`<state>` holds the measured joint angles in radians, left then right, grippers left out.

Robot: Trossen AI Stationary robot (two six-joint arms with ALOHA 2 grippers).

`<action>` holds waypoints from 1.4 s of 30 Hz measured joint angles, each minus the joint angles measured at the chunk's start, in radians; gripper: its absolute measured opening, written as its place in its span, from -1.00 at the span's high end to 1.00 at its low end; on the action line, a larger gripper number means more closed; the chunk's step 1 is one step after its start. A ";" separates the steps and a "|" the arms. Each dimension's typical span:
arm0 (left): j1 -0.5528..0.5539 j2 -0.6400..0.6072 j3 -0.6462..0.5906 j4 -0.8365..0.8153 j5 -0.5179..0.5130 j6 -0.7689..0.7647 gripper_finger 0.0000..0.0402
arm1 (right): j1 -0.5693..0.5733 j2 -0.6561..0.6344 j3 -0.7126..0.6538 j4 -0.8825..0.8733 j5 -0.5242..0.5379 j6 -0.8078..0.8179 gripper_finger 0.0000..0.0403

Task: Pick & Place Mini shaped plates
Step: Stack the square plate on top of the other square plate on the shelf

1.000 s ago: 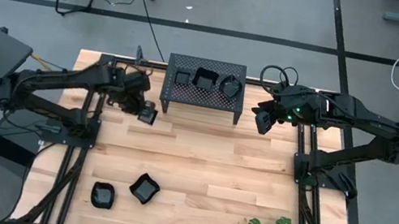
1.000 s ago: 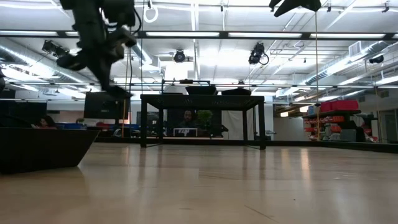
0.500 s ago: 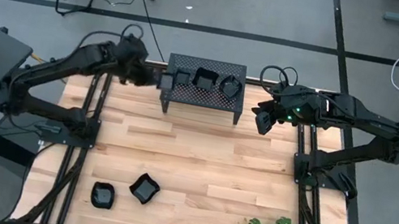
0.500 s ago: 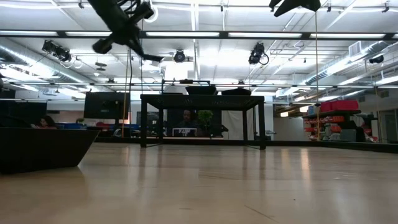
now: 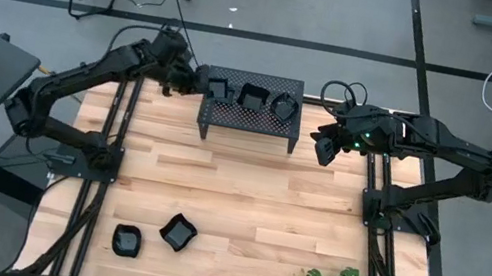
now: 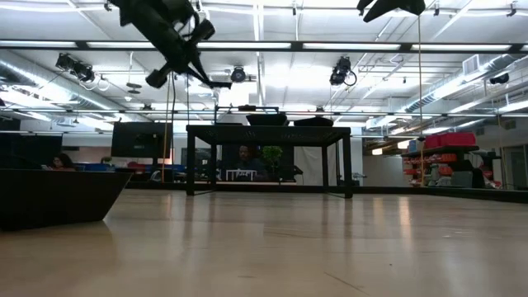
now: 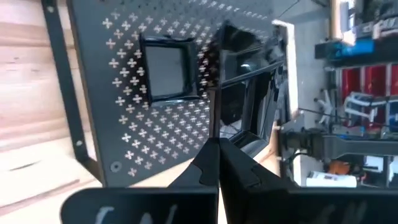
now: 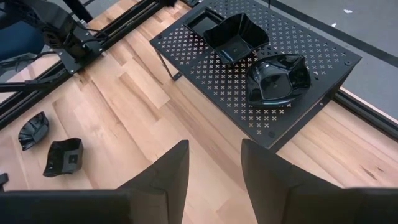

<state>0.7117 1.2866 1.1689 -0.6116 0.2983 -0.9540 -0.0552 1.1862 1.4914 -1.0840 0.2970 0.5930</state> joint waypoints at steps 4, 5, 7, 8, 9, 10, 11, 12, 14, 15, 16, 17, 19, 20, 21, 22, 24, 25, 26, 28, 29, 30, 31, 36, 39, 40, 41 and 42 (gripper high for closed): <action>0.028 0.069 -0.001 0.056 0.049 0.023 1.00 | 0.000 0.000 0.000 0.000 0.000 0.000 0.26; 0.036 0.084 -0.001 0.061 0.065 0.024 1.00 | 0.000 0.000 0.000 0.000 0.000 0.000 0.26; 0.050 0.117 -0.001 0.082 0.102 0.038 1.00 | 0.000 0.000 0.000 0.000 0.000 0.000 0.26; 0.057 0.132 -0.001 0.089 0.118 0.048 1.00 | 0.000 0.000 0.000 0.000 0.000 0.000 0.26; 0.063 0.145 -0.001 0.090 0.132 0.054 1.00 | 0.000 0.000 0.000 0.000 0.000 0.000 0.26; 0.070 0.155 -0.001 0.093 0.145 0.067 1.00 | 0.000 0.000 0.000 0.000 0.000 0.000 0.26; 0.075 0.165 -0.001 0.099 0.154 0.080 1.00 | 0.000 0.000 0.000 0.000 0.000 0.000 0.26; 0.081 0.173 -0.001 0.101 0.160 0.096 1.00 | 0.000 0.000 0.000 0.000 0.000 0.000 0.26; 0.091 0.185 -0.001 0.100 0.167 0.109 1.00 | 0.000 0.000 0.000 0.000 0.000 -0.002 0.26; 0.098 0.187 -0.001 0.100 0.168 0.114 1.00 | 0.000 0.000 0.000 0.000 0.000 -0.002 0.26; 0.102 0.187 -0.001 0.100 0.170 0.124 1.00 | 0.000 0.000 0.000 0.000 0.000 -0.002 0.26; 0.106 0.187 -0.001 0.103 0.171 0.132 1.00 | 0.000 0.000 0.000 0.000 0.000 -0.002 0.26; 0.115 0.187 -0.001 0.103 0.171 0.139 1.00 | 0.000 0.000 0.000 0.000 0.000 -0.002 0.26; 0.119 0.187 -0.001 0.103 0.175 0.145 1.00 | 0.000 0.000 0.000 0.000 0.000 -0.002 0.26; 0.123 0.187 -0.001 0.105 0.181 0.152 1.00 | 0.000 0.000 0.000 0.000 0.000 -0.002 0.26; 0.126 0.187 -0.001 0.106 0.184 0.154 1.00 | 0.000 0.000 0.000 0.000 0.000 -0.003 0.26; 0.128 0.187 -0.001 0.105 0.185 0.156 0.99 | 0.000 0.000 0.000 0.000 0.000 -0.003 0.26; 0.128 0.187 -0.001 0.109 0.185 0.162 0.99 | 0.000 0.000 0.000 0.000 0.001 -0.003 0.26; 0.128 0.187 -0.001 0.113 0.187 0.165 0.99 | 0.000 0.000 0.000 0.000 0.001 -0.003 0.26; 0.128 0.187 -0.001 0.116 0.189 0.166 0.99 | 0.000 0.000 0.000 0.000 0.001 -0.004 0.26; 0.128 0.187 -0.001 0.118 0.189 0.166 0.99 | 0.000 0.000 0.000 0.000 0.001 -0.005 0.26; 0.128 0.190 -0.001 0.122 0.190 0.166 0.99 | 0.000 0.000 0.000 0.000 0.001 -0.005 0.26; 0.127 0.196 -0.001 0.126 0.192 0.166 0.99 | 0.000 0.000 0.000 0.000 0.001 -0.006 0.26; 0.121 0.228 -0.001 0.133 0.196 0.155 0.99 | 0.000 0.000 0.000 0.000 0.001 -0.007 0.26; 0.128 0.234 -0.001 0.135 0.197 0.155 0.99 | 0.000 0.000 0.000 0.000 0.001 -0.007 0.26; 0.128 0.237 -0.001 0.136 0.197 0.154 0.99 | 0.000 0.000 0.000 0.000 0.001 -0.007 0.26; 0.129 0.242 -0.001 0.135 0.197 0.154 0.99 | 0.000 0.000 0.000 0.000 0.001 -0.007 0.26; 0.129 0.247 -0.001 0.132 0.197 0.155 0.99 | 0.000 0.000 0.000 0.000 0.001 -0.007 0.26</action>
<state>0.8406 1.5335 1.1679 -0.4795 0.4953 -0.7994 -0.0551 1.1862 1.4914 -1.0842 0.2981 0.5858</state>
